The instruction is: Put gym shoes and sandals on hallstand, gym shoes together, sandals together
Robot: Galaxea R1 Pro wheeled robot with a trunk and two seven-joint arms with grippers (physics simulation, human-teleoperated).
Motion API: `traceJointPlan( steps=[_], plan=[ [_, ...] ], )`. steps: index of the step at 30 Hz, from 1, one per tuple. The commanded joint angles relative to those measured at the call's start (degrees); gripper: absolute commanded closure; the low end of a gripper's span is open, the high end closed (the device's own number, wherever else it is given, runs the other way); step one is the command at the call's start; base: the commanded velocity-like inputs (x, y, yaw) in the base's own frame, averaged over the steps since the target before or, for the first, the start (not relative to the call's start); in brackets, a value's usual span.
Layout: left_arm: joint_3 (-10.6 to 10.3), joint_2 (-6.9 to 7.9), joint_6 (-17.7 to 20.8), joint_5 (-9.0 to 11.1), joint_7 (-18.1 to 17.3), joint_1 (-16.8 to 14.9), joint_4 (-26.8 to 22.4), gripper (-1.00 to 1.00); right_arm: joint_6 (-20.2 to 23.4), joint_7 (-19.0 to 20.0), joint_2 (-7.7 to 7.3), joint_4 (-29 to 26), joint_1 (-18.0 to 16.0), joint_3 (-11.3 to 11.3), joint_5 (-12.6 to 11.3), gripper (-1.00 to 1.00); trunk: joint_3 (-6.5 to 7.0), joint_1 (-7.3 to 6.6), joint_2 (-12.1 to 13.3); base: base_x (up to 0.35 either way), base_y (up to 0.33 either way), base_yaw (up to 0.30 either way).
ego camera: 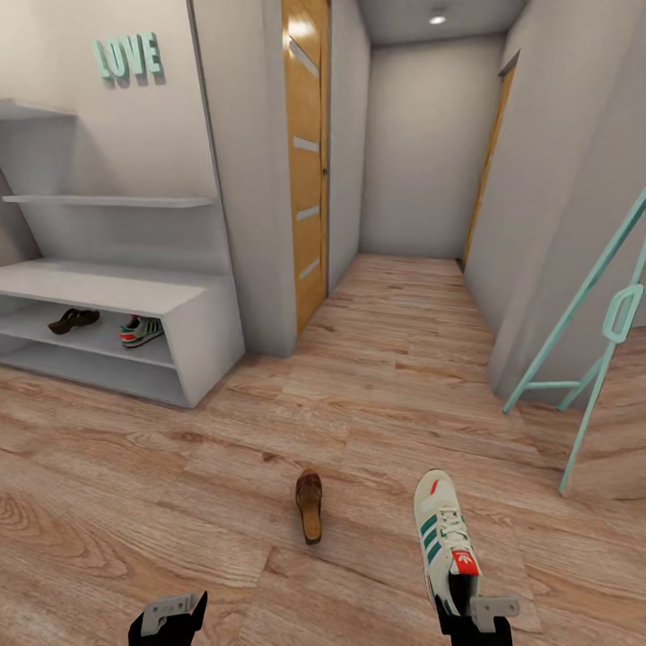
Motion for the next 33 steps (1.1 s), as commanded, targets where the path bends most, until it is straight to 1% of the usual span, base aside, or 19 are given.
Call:
traceJointPlan(
  steps=[1, 6, 8, 9, 11, 12, 14, 15, 18, 19, 20, 21, 22, 23, 25, 26, 29, 33],
  plan=[
    [0.5, -0.05, -0.2, -0.5, -0.4, -0.1, 0.0, -1.00, -0.2, 0.0, -0.05, -0.1, 0.0, 0.3, -0.3, 1.00, -0.05, -0.01, 0.0, 0.000, 0.000, 0.000],
    [0.1, -0.36, 0.1, -0.7, -0.3, -0.5, 0.0, -1.00, 0.2, 0.2, -0.20, -2.6, -0.1, 0.2, -0.3, 1.00, -0.05, -0.01, 0.0, 0.000, 0.000, 0.000],
    [0.0, -0.45, 0.5, -0.8, -0.3, -0.8, 0.0, -1.00, 0.8, 0.2, -0.26, -5.0, -0.1, 0.2, -0.3, 1.00, -0.05, -0.01, 0.0, 0.000, 0.000, 0.000],
    [-0.1, -0.50, 0.7, -0.9, -0.3, -0.9, 0.1, -1.00, 1.8, 0.3, -0.28, -7.0, -0.3, 0.2, -0.3, 1.00, -0.05, -0.01, 0.0, 0.000, 0.000, 0.000],
    [-0.2, -0.56, 0.9, -0.9, -0.3, -1.0, 0.2, -1.00, 3.3, 0.3, -0.29, -9.3, -0.6, 0.2, -0.3, 1.00, -0.05, -0.01, 0.0, 0.000, 0.000, 0.000],
    [-0.2, -0.61, 1.0, -1.0, -0.4, -1.1, 0.2, -1.00, 5.6, 0.4, -0.30, -11.9, -1.0, 0.2, -0.2, 1.00, -0.05, -0.01, 0.0, 0.000, 0.000, 0.000],
    [-0.2, -0.67, 1.1, -1.0, -0.3, -1.3, 0.3, -1.00, 8.5, 0.4, -0.30, -14.7, -1.7, 0.2, -0.3, 1.00, -0.05, -0.01, 0.0, 0.000, 0.000, 0.000],
    [-0.2, -0.75, 1.3, -1.0, -0.3, -1.9, 0.3, -1.00, 11.8, 0.5, -0.31, -17.5, -2.4, 0.2, -0.3, 1.00, -0.05, -0.01, 0.0, 0.000, 0.000, 0.000],
    [-0.2, -0.78, 2.0, -1.0, -0.3, -3.1, 0.5, -1.00, 16.8, 1.0, -0.31, -21.5, -3.7, 0.2, -0.3, 1.00, -0.05, -0.01, 0.0, 0.000, 0.000, 0.000],
    [-0.2, -0.76, 2.9, -1.1, -0.3, -3.9, 0.5, -1.00, 20.0, 1.7, -0.31, -24.0, -4.6, 0.2, -0.3, 1.00, -0.05, -0.01, 0.0, 0.000, 0.000, 0.000],
    [-0.2, -0.75, 3.5, -1.1, -0.3, -4.3, 0.5, -1.00, 21.4, 2.2, -0.31, -25.2, -5.1, 0.2, -0.3, 1.00, -0.05, -0.01, 0.0, 0.000, 0.000, 0.000],
    [-0.2, -0.70, 5.0, -1.1, -0.3, -5.1, 0.5, -1.00, 24.1, 3.1, -0.31, -27.4, -6.1, 0.2, -0.3, 1.00, -0.05, -0.01, 0.0, 0.000, 0.000, 0.000],
    [-0.2, -0.69, 5.9, -1.1, -0.3, -5.5, 0.5, -1.00, 25.3, 3.6, -0.31, -28.4, -6.7, 0.2, -0.3, 1.00, -0.05, -0.01, 0.0, 0.000, 0.000, 0.000],
    [-0.3, -0.71, 7.9, -1.1, -0.3, -6.4, 0.5, -1.00, 27.6, 4.5, -0.31, -30.2, -7.8, 0.2, -0.3, 1.00, -0.05, -0.01, 0.0, 0.000, 0.000, 0.000],
    [-0.3, -0.74, 10.0, -1.2, -0.4, -7.3, 0.5, -1.00, 29.8, 5.2, -0.31, -31.8, -9.0, 0.2, -0.4, 1.00, -0.05, -0.01, 0.0, 0.000, 0.000, 0.000],
    [-0.3, -0.73, 11.9, -1.3, -0.4, -8.2, 0.5, -1.00, 31.9, 5.6, -0.31, -33.2, -10.1, 0.2, -0.4, 1.00, -0.05, -0.01, 0.0, 0.000, 0.000, 0.000],
    [-0.4, -0.70, 14.2, -1.5, -0.5, -9.3, 0.3, -1.00, 35.4, 6.2, -0.34, -35.1, -11.3, 0.2, -0.5, 1.00, -0.05, -0.01, 0.0, 0.000, 0.000, 0.000],
    [-0.5, -0.63, 15.2, -1.8, -0.5, -9.7, -0.3, -1.00, 37.5, 6.5, -0.59, -35.9, -12.0, 0.3, -0.5, 1.00, -0.05, -0.01, 0.0, 0.000, 0.000, 0.000]
  ],
)
